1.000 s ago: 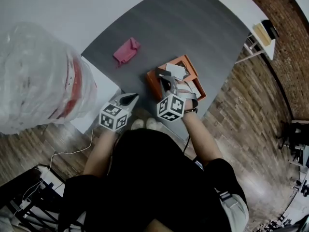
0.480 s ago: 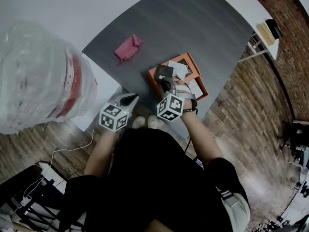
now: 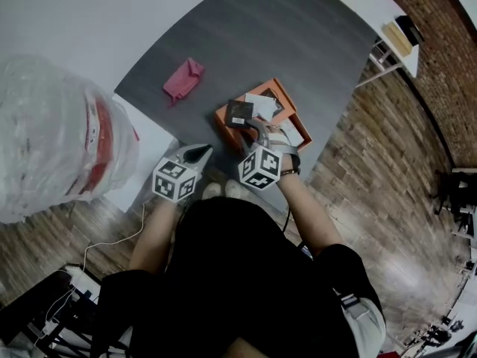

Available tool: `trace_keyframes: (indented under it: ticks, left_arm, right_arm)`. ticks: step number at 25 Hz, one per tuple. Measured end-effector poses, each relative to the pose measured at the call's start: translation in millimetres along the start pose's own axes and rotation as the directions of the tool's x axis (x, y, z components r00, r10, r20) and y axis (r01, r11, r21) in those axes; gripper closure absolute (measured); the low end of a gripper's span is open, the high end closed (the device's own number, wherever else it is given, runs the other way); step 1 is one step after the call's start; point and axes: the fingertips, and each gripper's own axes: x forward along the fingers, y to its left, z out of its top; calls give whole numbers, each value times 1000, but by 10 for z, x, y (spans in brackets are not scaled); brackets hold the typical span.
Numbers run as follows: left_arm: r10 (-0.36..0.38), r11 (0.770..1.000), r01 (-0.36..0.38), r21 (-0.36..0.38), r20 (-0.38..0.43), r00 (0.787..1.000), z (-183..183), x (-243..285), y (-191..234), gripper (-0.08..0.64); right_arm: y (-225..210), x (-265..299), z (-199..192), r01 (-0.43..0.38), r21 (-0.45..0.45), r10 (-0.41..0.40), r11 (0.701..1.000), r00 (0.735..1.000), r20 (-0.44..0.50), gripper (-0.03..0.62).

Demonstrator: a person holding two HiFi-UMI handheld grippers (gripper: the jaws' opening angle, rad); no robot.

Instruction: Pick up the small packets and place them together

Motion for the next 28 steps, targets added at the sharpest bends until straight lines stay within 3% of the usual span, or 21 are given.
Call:
trace_keyframes:
  ticks: [7,9,11,13,16,20,22,28]
  left_arm:
    - [-94,991,97,89,-31,995,202,309,-210,560]
    - [-117,986,120,115,-30,993,255,367,-284,560]
    - [-136,980,136,144,-5,991,334,396,-359,560]
    - [-152,974,143,177,41,987,440,387,-417,560]
    - [-175,965,146,217,121,977,599,323,-466,560]
    - [-224,960,175,220,223,949,714,220,-607,560]
    - [-251,954,196,227,250,935,755,163,-662,560]
    - [-305,935,233,266,274,912,780,28,-896,560]
  right_arm:
    - [-237,-304,-388,89,175,-86,981,996,-24,463]
    - [-281,-398,-518,116,252,-112,961,993,-28,468]
    - [-336,-527,-629,143,358,-146,923,989,-19,469]
    - [-393,-702,-714,176,478,-200,861,980,0,476]
    - [-428,-1029,-794,216,643,-307,735,951,31,487]
    - [-322,-1546,-951,249,797,-451,550,892,33,563]
    - [-233,-1754,-1007,260,841,-510,475,860,23,588]
    - [44,-2297,-1231,303,886,-625,352,781,-19,589]
